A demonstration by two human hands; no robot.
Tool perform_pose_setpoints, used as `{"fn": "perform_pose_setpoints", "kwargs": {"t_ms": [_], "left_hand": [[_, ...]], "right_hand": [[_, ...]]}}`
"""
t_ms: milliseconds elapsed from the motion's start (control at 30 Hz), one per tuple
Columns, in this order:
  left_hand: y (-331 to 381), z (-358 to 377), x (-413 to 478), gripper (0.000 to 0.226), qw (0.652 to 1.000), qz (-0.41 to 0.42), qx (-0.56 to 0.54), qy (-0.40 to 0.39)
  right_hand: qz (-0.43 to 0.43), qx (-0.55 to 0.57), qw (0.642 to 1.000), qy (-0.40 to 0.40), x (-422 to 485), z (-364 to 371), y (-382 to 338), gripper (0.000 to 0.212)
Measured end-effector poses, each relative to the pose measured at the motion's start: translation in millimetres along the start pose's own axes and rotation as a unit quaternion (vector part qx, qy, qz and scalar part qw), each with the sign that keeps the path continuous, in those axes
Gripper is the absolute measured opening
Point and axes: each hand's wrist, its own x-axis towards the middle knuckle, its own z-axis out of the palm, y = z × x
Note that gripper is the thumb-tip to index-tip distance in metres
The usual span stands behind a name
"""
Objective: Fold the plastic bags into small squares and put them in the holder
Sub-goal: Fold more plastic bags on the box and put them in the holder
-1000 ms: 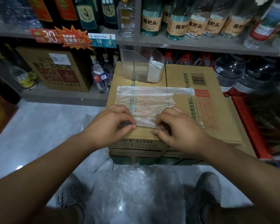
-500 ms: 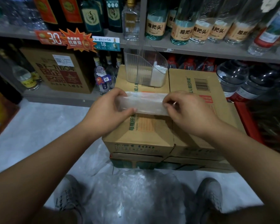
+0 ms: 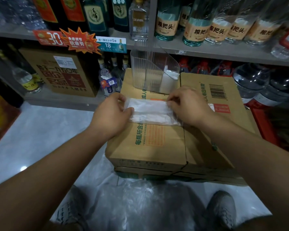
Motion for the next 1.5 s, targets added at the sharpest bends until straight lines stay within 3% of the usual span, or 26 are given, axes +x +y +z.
{"fn": "perform_pose_setpoints", "kwargs": {"t_ms": [467,567,667,767,900,1033,1200,1400,1500], "left_hand": [[0.7,-1.6,-9.9,0.042,0.991,0.061,0.118,-0.004],[-1.5,0.4,-12.3,0.046,0.963,0.18,0.193,0.045],[-0.6,6.3,-12.2,0.055,0.92,0.313,0.229,-0.059],[-4.1,18.0,-13.9,0.068,0.896,0.317,0.268,-0.161],[-14.0,28.6,-13.7,0.081,0.895,0.288,0.293,-0.175],[-16.6,32.4,-13.4,0.08,0.898,0.279,0.296,-0.165],[-17.2,32.6,-13.6,0.077,0.897,0.277,0.301,-0.167],[-16.8,33.7,-15.8,0.086,0.893,0.275,0.314,-0.167],[-18.0,34.2,-15.6,0.085,0.888,0.278,0.329,-0.161]], "right_hand": [[-0.006,0.107,0.994,-0.008,-14.6,6.3,6.0,0.009],[-0.015,0.108,0.994,-0.007,-18.7,6.5,5.0,0.009],[-0.028,0.107,0.994,-0.013,-20.3,5.6,2.9,0.008],[-0.039,0.108,0.993,-0.016,-20.6,4.8,2.5,0.007],[-0.039,0.109,0.993,-0.021,-22.7,3.6,6.0,0.009],[-0.034,0.092,0.995,-0.033,-25.3,0.7,6.1,0.01],[-0.023,0.013,1.0,0.012,-42.1,-5.5,-14.5,0.03],[-0.096,-0.075,0.974,-0.19,-89.8,16.3,-38.0,0.081],[-0.083,-0.1,0.972,-0.193,-96.3,14.1,-18.8,0.087]]}}
